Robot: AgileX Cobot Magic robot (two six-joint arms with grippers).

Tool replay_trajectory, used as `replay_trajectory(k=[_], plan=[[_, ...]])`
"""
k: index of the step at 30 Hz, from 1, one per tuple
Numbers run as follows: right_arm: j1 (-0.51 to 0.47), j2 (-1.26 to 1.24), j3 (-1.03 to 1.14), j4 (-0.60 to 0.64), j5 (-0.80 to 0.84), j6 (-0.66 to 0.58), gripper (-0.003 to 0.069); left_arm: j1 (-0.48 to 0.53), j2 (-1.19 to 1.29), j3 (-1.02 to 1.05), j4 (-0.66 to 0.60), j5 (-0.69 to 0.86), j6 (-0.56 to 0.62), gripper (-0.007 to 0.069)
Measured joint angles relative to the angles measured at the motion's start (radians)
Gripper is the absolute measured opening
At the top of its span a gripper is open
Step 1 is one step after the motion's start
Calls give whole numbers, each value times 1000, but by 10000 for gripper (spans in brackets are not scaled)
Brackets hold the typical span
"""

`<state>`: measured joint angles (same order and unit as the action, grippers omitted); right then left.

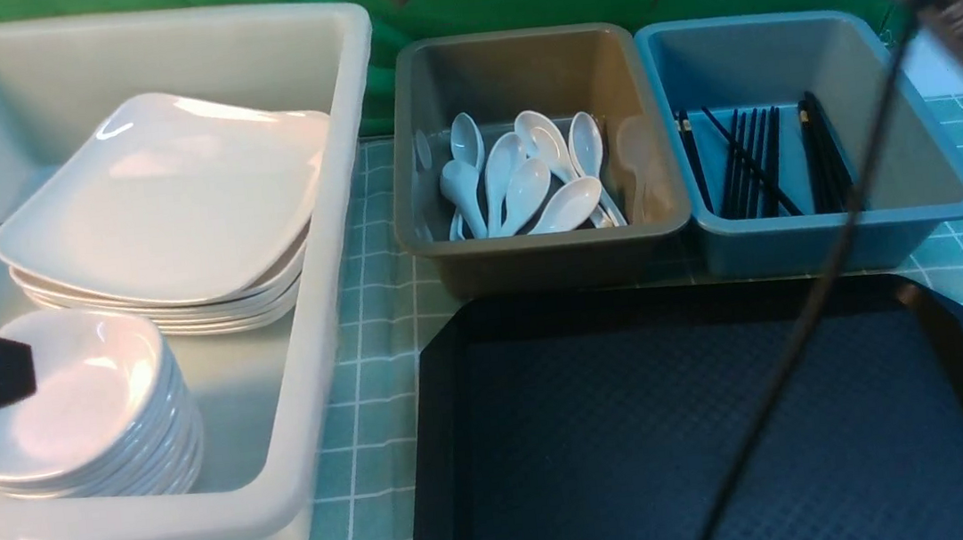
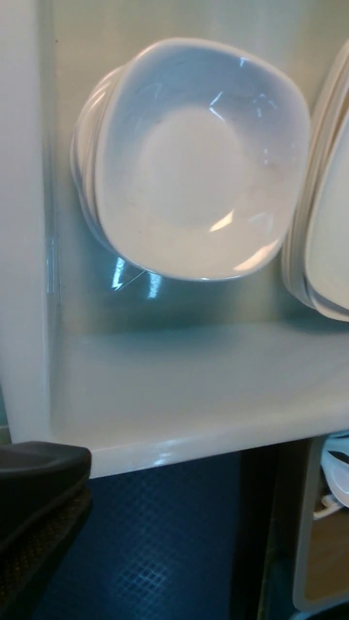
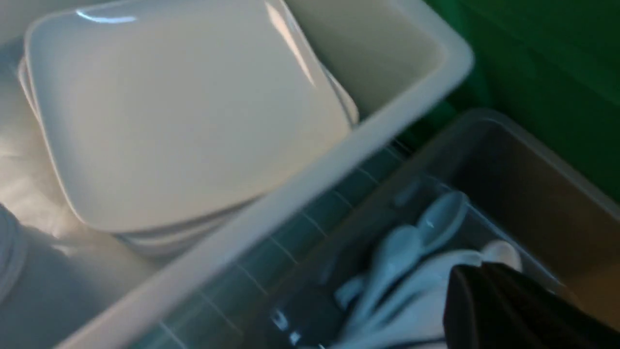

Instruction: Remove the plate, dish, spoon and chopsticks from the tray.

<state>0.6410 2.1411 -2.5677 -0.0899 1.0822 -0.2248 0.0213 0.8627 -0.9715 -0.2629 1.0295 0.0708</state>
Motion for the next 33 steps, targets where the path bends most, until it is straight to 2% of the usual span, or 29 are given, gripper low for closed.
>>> replay_trajectory(k=[2,6,10,17,21,26,33], plan=[[-2,-57,1,-62,51,3,25,0,55,-29,0,8,-4,8],[-25,-145,26,-96,51,5,23,0,140,-93,8,8,6,8],[-83,-272,100,-104,51,25,23,10,278,-233,102,49,-36,8],[-226,-617,534,-101,51,30,22,160,564,-470,130,76,-49,8],[-262,-753,715,-101,46,31,22,219,681,-500,130,2,-71,8],[-277,-954,948,-97,-31,31,22,269,868,-545,133,-163,-78,8],[-277,-1059,1033,-96,-77,31,22,272,1096,-633,150,-325,-81,8]])
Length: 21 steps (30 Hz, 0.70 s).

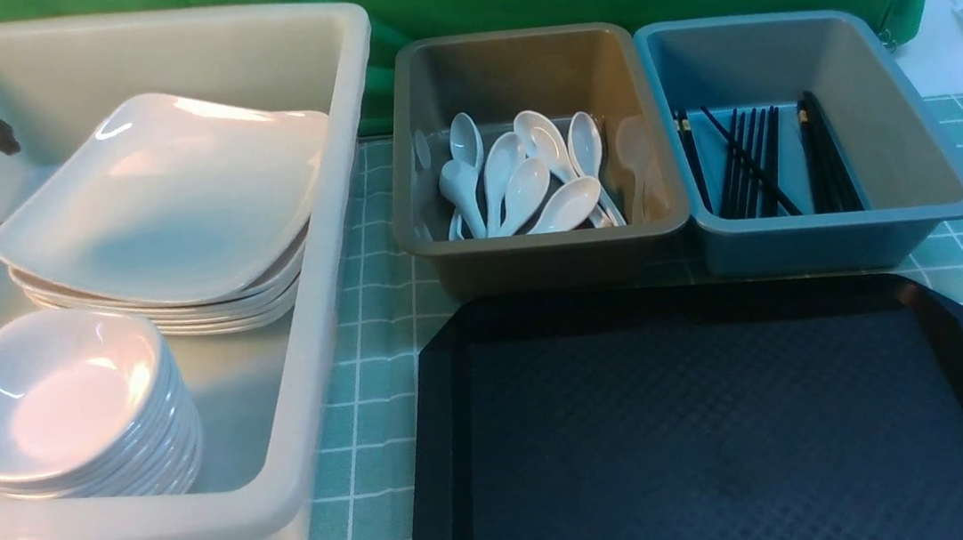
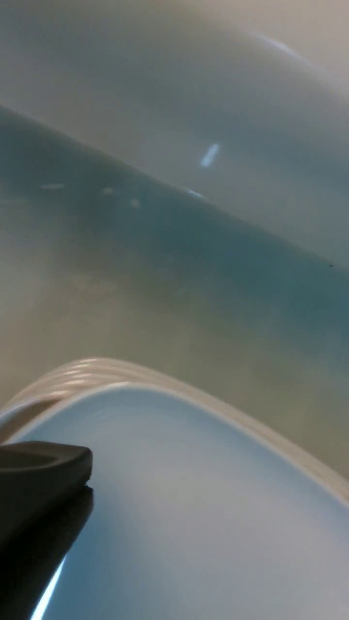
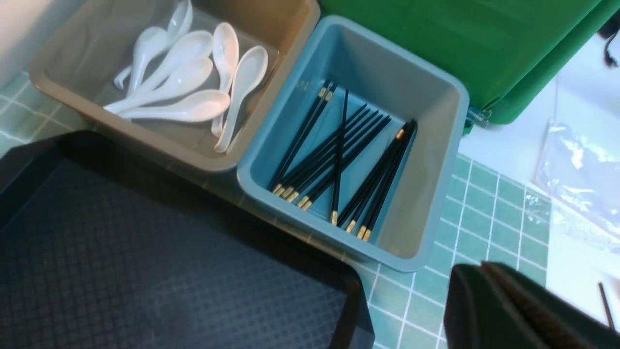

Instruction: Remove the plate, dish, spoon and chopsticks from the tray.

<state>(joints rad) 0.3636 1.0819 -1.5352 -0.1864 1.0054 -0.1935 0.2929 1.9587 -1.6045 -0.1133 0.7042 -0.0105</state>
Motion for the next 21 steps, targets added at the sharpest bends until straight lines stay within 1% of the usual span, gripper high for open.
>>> replay_trajectory(k=[2,9,12,16,19,21], plan=[[0,-7,3,0,-3,0,22,0,27,-16,11,-18,-4,8],[0,-10,4,0,-5,0,22,1,88,-66,113,-165,-26,8],[0,-11,4,0,-5,0,22,7,103,-75,143,-190,-36,8],[0,-12,4,0,-5,0,22,8,134,-77,127,-183,-41,8],[0,-12,4,0,-10,0,22,5,155,-77,67,-134,-25,9],[0,-12,4,0,-13,0,22,5,159,-77,22,-85,17,9]])
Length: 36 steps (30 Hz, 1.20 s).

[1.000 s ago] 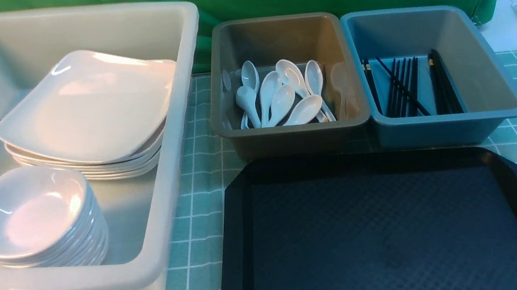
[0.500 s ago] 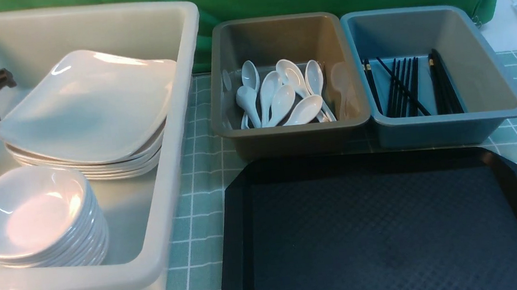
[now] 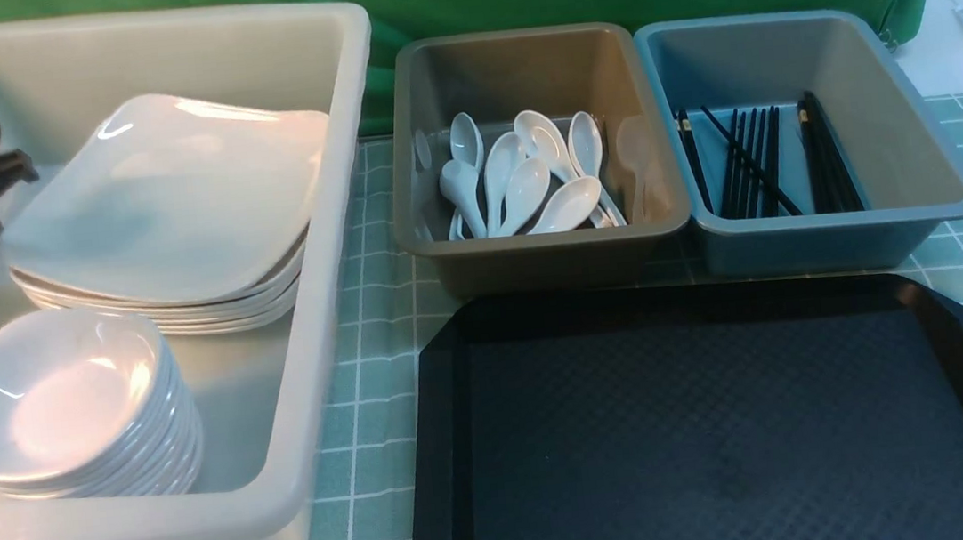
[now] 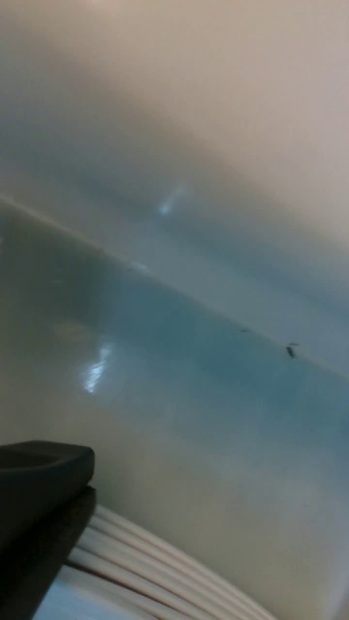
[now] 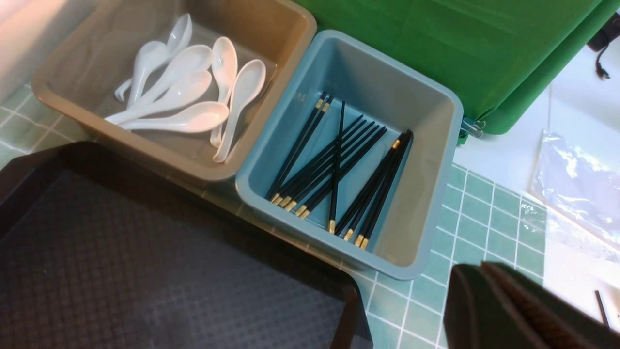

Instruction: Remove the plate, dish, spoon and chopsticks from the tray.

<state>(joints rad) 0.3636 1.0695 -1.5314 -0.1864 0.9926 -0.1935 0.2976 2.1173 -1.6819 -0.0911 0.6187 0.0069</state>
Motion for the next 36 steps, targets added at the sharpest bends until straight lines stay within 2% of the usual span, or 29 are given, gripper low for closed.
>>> replay_trajectory(k=[2,6,9,11,14,16,17,18,19,20,24,28,30,33,34,36], plan=[[0,0,0,0,-6,0,22,-4,-2,0,-10,42,28,9],[0,0,0,0,-11,0,22,-8,-37,0,50,102,-17,9],[0,0,0,0,-14,0,22,-8,-130,0,118,148,-32,10],[-1,0,0,0,-26,0,22,-8,-199,0,113,169,-31,10],[-1,0,-10,0,-42,0,22,-9,-304,0,47,193,33,10],[-1,-2,-30,0,-64,5,22,-15,-409,0,-63,225,122,10],[-1,-2,-31,0,-66,6,22,-16,-419,0,-63,225,122,10],[-1,-17,-40,0,-82,31,22,-24,-498,0,-169,260,189,10],[-1,-20,-41,0,-85,33,22,-26,-518,0,-180,264,195,10],[-1,-47,-41,0,-93,57,22,-34,-589,0,-253,301,235,10],[-1,-181,5,-1,-153,118,22,-82,-779,15,-324,351,282,10],[-1,-353,145,-3,-311,194,22,-152,-953,99,-348,363,287,10],[-1,-501,318,-3,-468,272,22,-186,-1089,201,-372,365,292,10],[-1,-668,542,-3,-637,333,22,-197,-1245,373,-403,339,295,10],[-1,-678,555,-3,-647,335,22,-197,-1245,373,-403,339,295,10],[-1,-794,701,-2,-764,346,22,-197,-1402,538,-410,278,295,10]])
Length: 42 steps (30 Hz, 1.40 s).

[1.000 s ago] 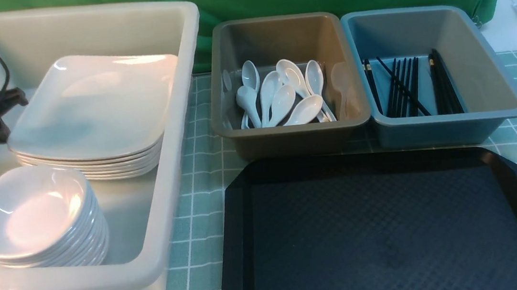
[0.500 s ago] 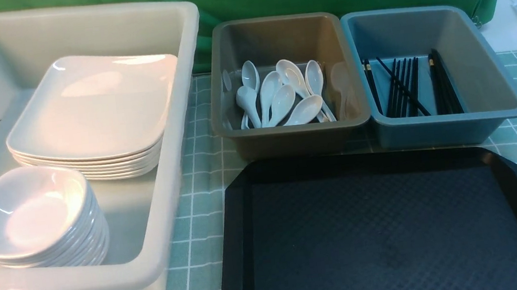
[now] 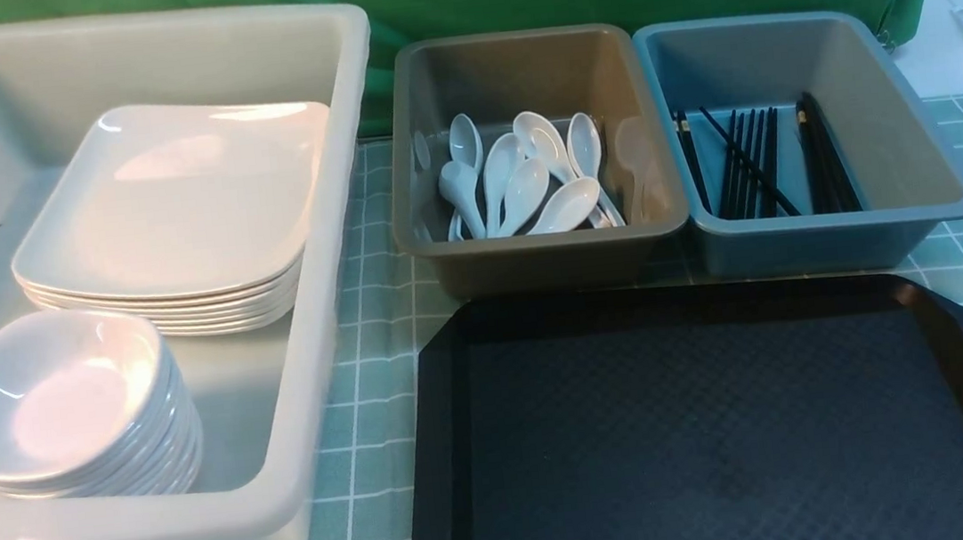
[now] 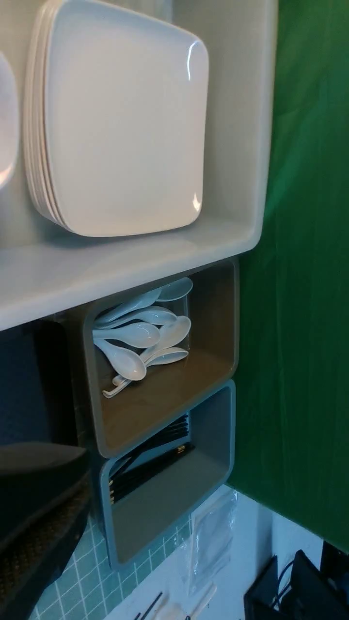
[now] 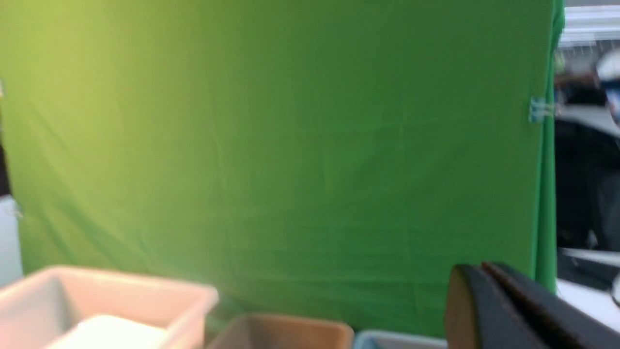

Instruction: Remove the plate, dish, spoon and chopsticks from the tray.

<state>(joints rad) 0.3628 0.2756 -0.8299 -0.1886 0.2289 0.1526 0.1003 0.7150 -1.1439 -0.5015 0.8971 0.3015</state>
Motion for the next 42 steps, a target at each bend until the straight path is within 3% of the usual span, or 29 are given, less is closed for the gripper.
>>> replay_trajectory(k=[5,11,34,38,42], plan=[[0,-133,139,1,-96,10,41,0,-199,232,-1,-106,2,10],[0,-185,158,1,-124,9,111,0,-387,406,-1,-142,2,10],[0,-185,166,2,-126,12,187,0,-446,432,15,-153,8,11],[0,-185,166,2,-126,13,193,-6,-463,470,84,-250,30,11],[0,-185,166,2,-126,13,198,-41,-513,600,202,-419,-22,11]])
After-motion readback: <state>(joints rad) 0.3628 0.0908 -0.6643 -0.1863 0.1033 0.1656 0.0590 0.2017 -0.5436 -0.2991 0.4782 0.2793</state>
